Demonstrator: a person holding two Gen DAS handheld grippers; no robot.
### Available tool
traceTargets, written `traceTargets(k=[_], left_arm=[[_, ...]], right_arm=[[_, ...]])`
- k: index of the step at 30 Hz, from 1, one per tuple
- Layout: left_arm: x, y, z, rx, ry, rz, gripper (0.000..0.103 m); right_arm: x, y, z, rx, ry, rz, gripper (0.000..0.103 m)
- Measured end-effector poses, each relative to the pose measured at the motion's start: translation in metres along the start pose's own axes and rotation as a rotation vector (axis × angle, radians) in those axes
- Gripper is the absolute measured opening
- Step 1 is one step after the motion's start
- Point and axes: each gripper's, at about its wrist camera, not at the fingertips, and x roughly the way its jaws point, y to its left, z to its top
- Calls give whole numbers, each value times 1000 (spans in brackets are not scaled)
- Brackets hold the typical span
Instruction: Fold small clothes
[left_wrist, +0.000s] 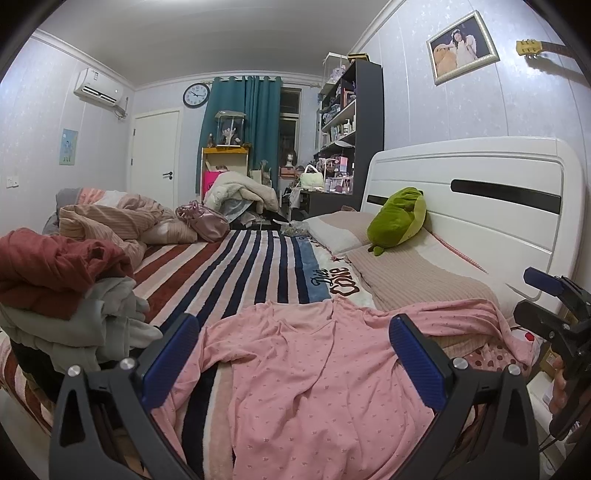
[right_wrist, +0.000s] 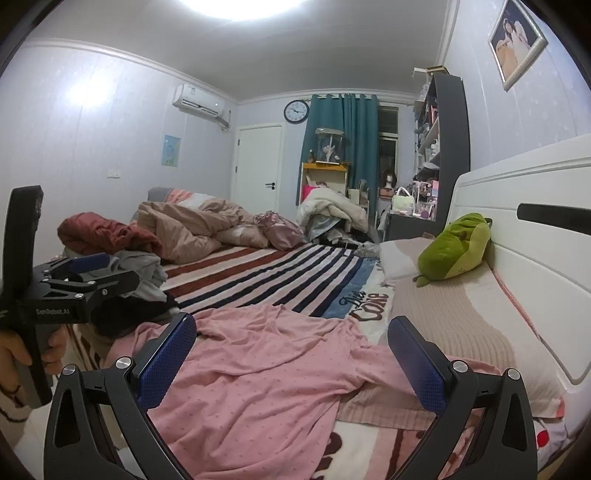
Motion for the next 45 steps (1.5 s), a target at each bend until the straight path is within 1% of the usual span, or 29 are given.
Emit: traceTargets(k=[1,3,5,6,9,11,12,13,14,16,17,18,19,20,21,22,23,24,25,26,30,34,36,39,41,42,43,44,45], left_arm=[[2,3,-2,-4,22,-21,102],[12,12,-13,-28,81,-72,102],[33,31,-40,-66,194,-82,102],[42,38,-52,-78,242,-77,102],[64,76,-106,-175,396,-84,102],[74,94,-137,-232,466,-86,102],[79,100,-151,-254,500,-91,100],[84,105,-166,-282,533,-107,98],[89,112,-183,-324,576,-144,96],[94,108,-204,-375,623,-194,95],[96,107,-215,-396,650,-221,92],[98,105,-220,-407,663,-238,81],[100,103,-225,-425,673,-257,76],[101,100,-229,-444,674,-278,65],[99,98,-228,-449,672,-285,54],[99,94,-227,-441,664,-293,49],[98,91,-224,-429,661,-293,41],[98,86,-221,-404,666,-284,33],[99,84,-218,-388,671,-281,25],[95,81,-215,-371,663,-289,10],[73,80,-195,-358,606,-329,8],[38,79,-181,-343,588,-400,6],[27,82,-182,-346,599,-390,6],[29,85,-192,-348,620,-342,7],[37,83,-196,-365,641,-337,9],[40,83,-195,-362,646,-320,21],[42,83,-194,-347,648,-298,31],[40,83,-189,-313,636,-270,53],[36,87,-184,-280,606,-241,68]], right_arm=[[1,-1,-3,3,14,8,103],[14,-3,-18,12,100,50,103],[30,-6,-43,23,217,74,103],[43,-8,-67,31,306,86,103],[65,-17,-124,82,468,110,103],[77,-26,-165,163,571,136,103],[83,-32,-189,232,618,169,101],[86,-37,-203,282,644,194,94],[89,-40,-216,334,669,220,92],[97,-47,-243,462,728,283,87],[99,-49,-254,519,746,321,82],[101,-50,-260,572,757,363,71],[100,-51,-263,607,744,390,65],[99,-52,-264,634,725,407,59],[99,-54,-262,651,707,420,45],[97,-54,-259,652,693,427,31],[97,-54,-254,644,679,427,23],[96,-54,-248,629,656,435,9],[93,-54,-243,620,644,444,6],[89,-55,-238,611,626,459,5],[69,-58,-221,608,545,524,1],[34,-55,-208,594,507,559,0],[14,-54,-207,581,522,538,0],[13,-58,-219,617,576,468,2],[19,-61,-229,641,602,441,14],[26,-62,-233,657,612,419,40],[28,-62,-233,659,611,411,53],[32,-62,-230,657,602,412,53],[35,-60,-225,648,591,421,53]])
